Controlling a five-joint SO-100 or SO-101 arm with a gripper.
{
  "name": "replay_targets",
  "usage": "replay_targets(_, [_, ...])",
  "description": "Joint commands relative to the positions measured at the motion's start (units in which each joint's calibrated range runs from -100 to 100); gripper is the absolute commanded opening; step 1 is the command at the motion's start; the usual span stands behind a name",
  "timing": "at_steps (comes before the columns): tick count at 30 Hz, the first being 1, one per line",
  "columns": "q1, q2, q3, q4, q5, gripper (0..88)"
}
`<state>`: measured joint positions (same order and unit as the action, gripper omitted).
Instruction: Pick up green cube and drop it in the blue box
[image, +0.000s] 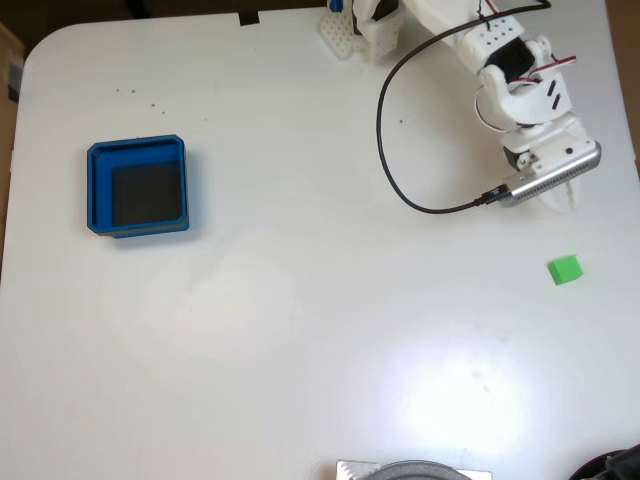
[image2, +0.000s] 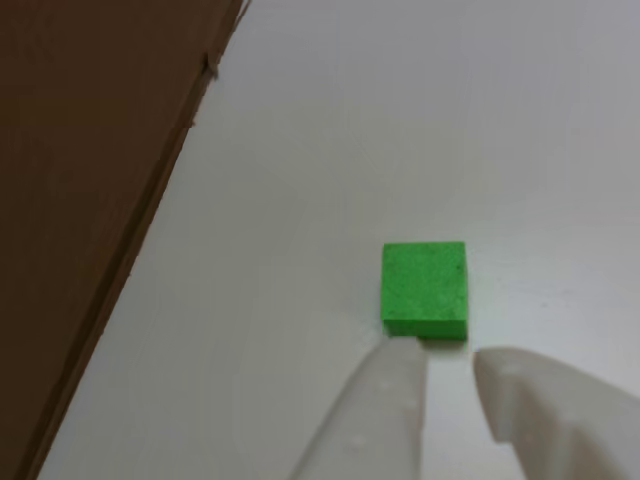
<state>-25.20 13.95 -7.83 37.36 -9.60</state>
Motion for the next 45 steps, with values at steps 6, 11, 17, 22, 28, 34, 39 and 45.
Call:
replay_targets(6, [-0.29,5.28,-15.33,11.27,0.20,1.6])
replay_targets(11, [-0.52,9.96,-20.63,11.52,0.20,1.6])
replay_targets(17, [-1.28,11.63,-21.88,11.60,-0.10,1.6])
replay_targets(22, [-2.43,11.63,-21.97,11.60,0.20,1.7])
replay_targets(28, [-2.81,11.38,-21.97,11.60,0.24,1.7])
replay_targets(34, [-2.73,11.22,-21.97,11.60,0.00,1.6])
replay_targets(39, [-2.73,11.30,-21.79,11.60,-0.15,1.7])
replay_targets(45, [-2.28,11.22,-21.79,11.68,-0.15,1.8])
